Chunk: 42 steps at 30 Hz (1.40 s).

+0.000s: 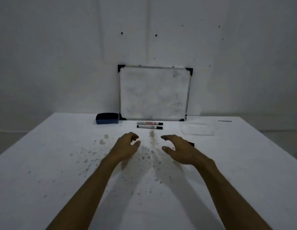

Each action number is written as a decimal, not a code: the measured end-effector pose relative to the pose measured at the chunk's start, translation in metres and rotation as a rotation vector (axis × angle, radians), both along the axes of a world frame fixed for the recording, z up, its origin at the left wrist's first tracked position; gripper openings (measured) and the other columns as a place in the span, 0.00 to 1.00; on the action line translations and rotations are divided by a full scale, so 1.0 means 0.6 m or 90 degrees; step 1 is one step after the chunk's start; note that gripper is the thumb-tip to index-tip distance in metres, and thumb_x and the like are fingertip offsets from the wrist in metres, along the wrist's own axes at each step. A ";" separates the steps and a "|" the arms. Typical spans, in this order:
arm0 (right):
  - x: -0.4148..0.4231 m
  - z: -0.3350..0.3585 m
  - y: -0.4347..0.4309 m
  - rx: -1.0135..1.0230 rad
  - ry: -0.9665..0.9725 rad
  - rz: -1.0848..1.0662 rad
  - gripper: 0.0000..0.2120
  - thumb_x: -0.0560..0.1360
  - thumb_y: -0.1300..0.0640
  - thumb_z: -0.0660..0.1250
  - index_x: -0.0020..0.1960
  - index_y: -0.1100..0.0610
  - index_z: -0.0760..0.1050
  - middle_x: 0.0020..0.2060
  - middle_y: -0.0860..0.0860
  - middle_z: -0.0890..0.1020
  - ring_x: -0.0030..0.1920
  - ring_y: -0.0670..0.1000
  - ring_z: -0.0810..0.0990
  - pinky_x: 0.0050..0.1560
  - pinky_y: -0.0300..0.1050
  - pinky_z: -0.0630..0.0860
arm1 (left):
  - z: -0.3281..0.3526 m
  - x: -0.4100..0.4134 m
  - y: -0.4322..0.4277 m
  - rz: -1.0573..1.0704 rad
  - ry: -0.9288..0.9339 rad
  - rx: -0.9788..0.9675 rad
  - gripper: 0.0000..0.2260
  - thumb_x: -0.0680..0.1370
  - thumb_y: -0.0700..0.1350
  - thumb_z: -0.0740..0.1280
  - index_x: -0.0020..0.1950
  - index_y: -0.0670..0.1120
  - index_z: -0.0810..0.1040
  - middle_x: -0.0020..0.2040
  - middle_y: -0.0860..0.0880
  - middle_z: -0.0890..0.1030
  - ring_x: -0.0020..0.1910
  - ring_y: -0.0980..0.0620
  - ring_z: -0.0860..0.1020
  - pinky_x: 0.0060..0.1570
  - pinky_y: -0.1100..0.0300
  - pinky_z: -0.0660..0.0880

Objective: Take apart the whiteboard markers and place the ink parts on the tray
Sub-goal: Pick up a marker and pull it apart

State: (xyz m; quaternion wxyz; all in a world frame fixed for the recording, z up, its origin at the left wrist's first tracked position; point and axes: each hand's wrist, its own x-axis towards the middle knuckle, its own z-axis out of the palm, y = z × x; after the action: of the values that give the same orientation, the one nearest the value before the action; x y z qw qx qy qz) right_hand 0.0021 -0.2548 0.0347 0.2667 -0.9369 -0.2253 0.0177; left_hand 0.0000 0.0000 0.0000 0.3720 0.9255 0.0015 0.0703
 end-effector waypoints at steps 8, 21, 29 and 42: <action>0.181 -0.042 0.084 -0.077 -0.120 -0.083 0.19 0.83 0.50 0.62 0.71 0.56 0.74 0.66 0.58 0.79 0.63 0.62 0.78 0.63 0.57 0.74 | -0.060 0.108 0.029 0.063 -0.026 0.136 0.23 0.81 0.56 0.67 0.73 0.47 0.73 0.75 0.46 0.72 0.73 0.44 0.70 0.75 0.49 0.62; 0.392 -0.029 0.148 -0.124 0.019 -0.067 0.16 0.77 0.45 0.72 0.60 0.52 0.85 0.56 0.53 0.86 0.56 0.55 0.83 0.58 0.48 0.78 | -0.091 0.128 0.043 0.038 -0.075 0.166 0.28 0.79 0.61 0.58 0.73 0.48 0.74 0.76 0.47 0.72 0.74 0.46 0.69 0.76 0.49 0.59; 0.233 0.018 0.120 0.149 -0.071 -0.054 0.13 0.80 0.46 0.68 0.57 0.53 0.85 0.51 0.47 0.87 0.51 0.47 0.84 0.52 0.44 0.79 | -0.009 0.092 -0.001 0.117 -0.038 -0.261 0.19 0.85 0.55 0.61 0.73 0.49 0.75 0.71 0.50 0.78 0.67 0.54 0.75 0.66 0.60 0.70; 0.034 -0.020 0.109 0.333 -0.006 -0.109 0.13 0.81 0.44 0.66 0.53 0.52 0.83 0.45 0.44 0.86 0.47 0.43 0.83 0.47 0.34 0.75 | 0.017 0.010 -0.036 -0.021 -0.034 -0.606 0.13 0.84 0.52 0.64 0.58 0.45 0.85 0.46 0.43 0.87 0.51 0.42 0.86 0.57 0.49 0.82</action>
State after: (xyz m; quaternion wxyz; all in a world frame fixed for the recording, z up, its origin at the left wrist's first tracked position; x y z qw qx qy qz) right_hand 0.0226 -0.1896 0.0229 0.4994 -0.8517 -0.1434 -0.0678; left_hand 0.0058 -0.0217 0.0102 0.7555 0.6501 0.0094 0.0800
